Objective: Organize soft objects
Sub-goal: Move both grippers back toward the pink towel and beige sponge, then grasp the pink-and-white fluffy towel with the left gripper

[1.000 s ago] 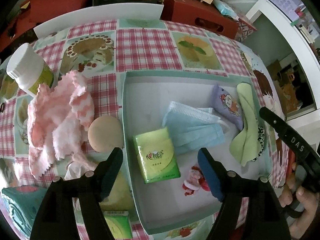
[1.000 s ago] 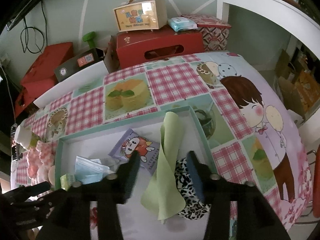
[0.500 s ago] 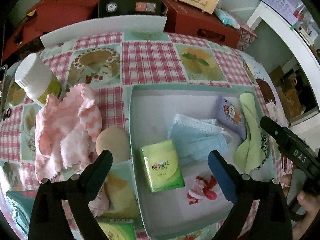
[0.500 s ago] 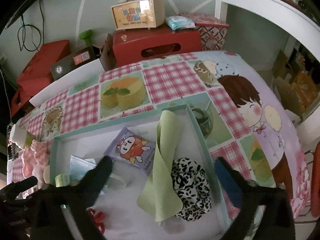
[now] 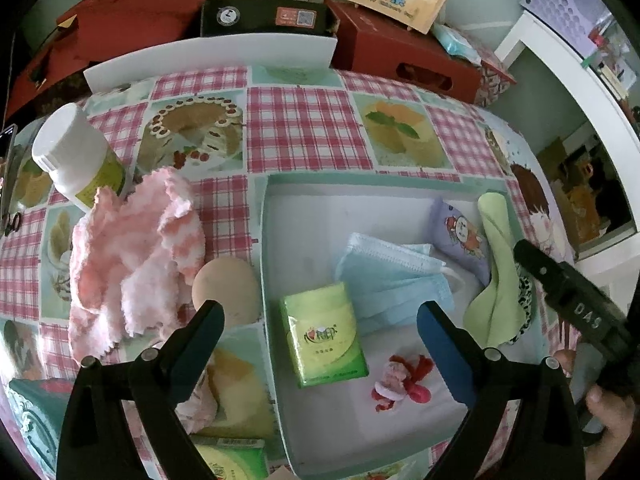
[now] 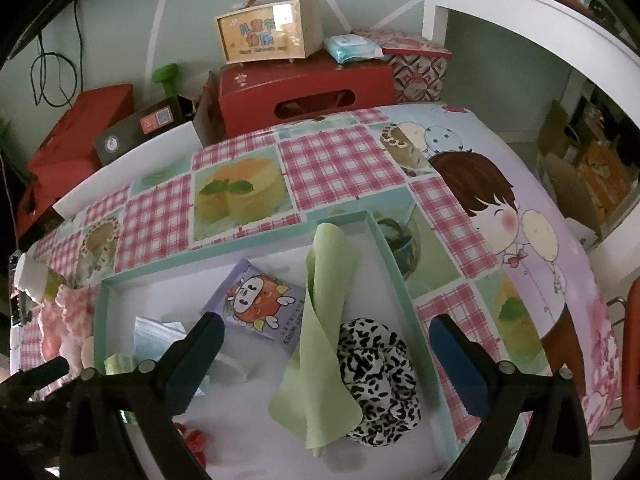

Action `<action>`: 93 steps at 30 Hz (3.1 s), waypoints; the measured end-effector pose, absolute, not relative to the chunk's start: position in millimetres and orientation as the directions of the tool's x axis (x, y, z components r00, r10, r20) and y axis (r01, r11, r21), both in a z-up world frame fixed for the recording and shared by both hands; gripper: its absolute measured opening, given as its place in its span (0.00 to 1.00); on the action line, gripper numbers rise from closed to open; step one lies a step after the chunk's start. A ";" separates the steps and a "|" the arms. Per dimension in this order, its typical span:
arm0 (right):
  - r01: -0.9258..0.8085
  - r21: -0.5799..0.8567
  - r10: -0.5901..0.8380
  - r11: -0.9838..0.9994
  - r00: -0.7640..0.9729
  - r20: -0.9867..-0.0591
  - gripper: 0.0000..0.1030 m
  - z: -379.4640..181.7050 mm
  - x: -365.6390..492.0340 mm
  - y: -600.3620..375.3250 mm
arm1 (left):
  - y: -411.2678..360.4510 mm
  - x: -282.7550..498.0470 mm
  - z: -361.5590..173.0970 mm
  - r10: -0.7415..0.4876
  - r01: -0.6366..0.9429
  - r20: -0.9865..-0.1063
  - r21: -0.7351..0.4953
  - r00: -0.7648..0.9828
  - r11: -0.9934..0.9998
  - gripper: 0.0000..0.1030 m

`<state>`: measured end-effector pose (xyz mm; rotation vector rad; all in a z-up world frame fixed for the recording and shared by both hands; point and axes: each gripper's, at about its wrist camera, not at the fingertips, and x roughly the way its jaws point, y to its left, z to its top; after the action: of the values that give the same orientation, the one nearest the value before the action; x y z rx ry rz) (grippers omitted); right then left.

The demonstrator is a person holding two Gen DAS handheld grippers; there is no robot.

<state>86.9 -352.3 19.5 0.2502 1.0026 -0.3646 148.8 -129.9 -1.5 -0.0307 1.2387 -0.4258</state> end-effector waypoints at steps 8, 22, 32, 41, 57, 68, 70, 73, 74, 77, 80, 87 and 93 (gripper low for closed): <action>0.405 0.039 -0.177 0.913 0.483 -0.857 1.00 15.1 91.3 -345.3 | -119.5 155.8 -2.8 -0.355 0.258 -0.903 -0.292 0.243 0.921 0.94; 0.335 0.054 -0.137 0.941 0.521 -0.842 1.00 16.4 96.5 -319.3 | -56.5 175.9 18.1 -0.293 0.107 -0.881 -0.273 0.372 0.956 0.94; 0.233 0.135 -0.032 0.963 0.597 -0.802 1.00 28.0 103.9 -289.5 | 12.9 182.8 40.1 -0.201 -0.039 -0.855 -0.249 0.478 0.968 0.94; 0.044 0.181 0.118 0.982 0.606 -0.787 1.00 27.0 115.8 -225.7 | 42.3 183.5 37.5 -0.169 -0.104 -0.848 -0.253 0.502 0.962 0.94; -0.150 0.149 0.206 0.978 0.520 -0.829 1.00 3.4 144.8 -149.4 | 18.6 201.6 4.4 -0.192 -0.040 -0.905 -0.224 0.379 0.974 0.94; -0.137 0.157 0.204 0.978 0.478 -0.854 1.00 -10.2 147.7 -151.7 | 6.3 213.8 -23.8 -0.146 -0.066 -0.945 -0.172 0.294 0.983 0.94; -0.130 0.151 0.195 0.980 0.480 -0.855 1.00 -10.3 148.0 -153.4 | 0.0 215.7 -29.8 -0.134 -0.059 -0.951 -0.156 0.278 0.986 0.94; -0.116 0.152 0.189 0.982 0.481 -0.856 1.00 -10.1 147.9 -158.0 | -10.2 217.5 -39.1 -0.125 -0.039 -0.958 -0.139 0.260 0.990 0.92; -0.111 0.153 0.187 0.982 0.480 -0.857 1.00 -10.3 147.6 -160.3 | -13.1 218.5 -42.2 -0.122 -0.033 -0.960 -0.135 0.253 0.990 0.90; -0.104 0.149 0.181 0.983 0.478 -0.859 1.00 -10.7 147.2 -163.3 | -22.5 219.9 -54.2 -0.122 -0.017 -0.967 -0.129 0.224 0.991 0.89; -0.101 0.122 0.156 0.987 0.476 -0.865 1.00 -11.7 146.9 -163.0 | -25.7 220.3 -64.2 -0.120 -0.016 -0.972 -0.126 0.201 0.992 0.82; -0.119 0.108 0.152 0.987 0.471 -0.869 1.00 -12.8 147.0 -161.6 | -23.3 219.4 -67.8 -0.108 -0.016 -0.971 -0.114 0.213 0.993 0.59; -0.149 0.079 0.140 0.986 0.461 -0.876 1.00 -17.2 147.5 -154.8 | -19.2 216.8 -64.9 -0.142 -0.008 -0.965 -0.147 0.221 0.989 0.40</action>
<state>147.5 -154.8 -17.2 -0.0098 1.0773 0.1779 216.8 -19.2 -64.9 -0.1300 1.3458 -0.0931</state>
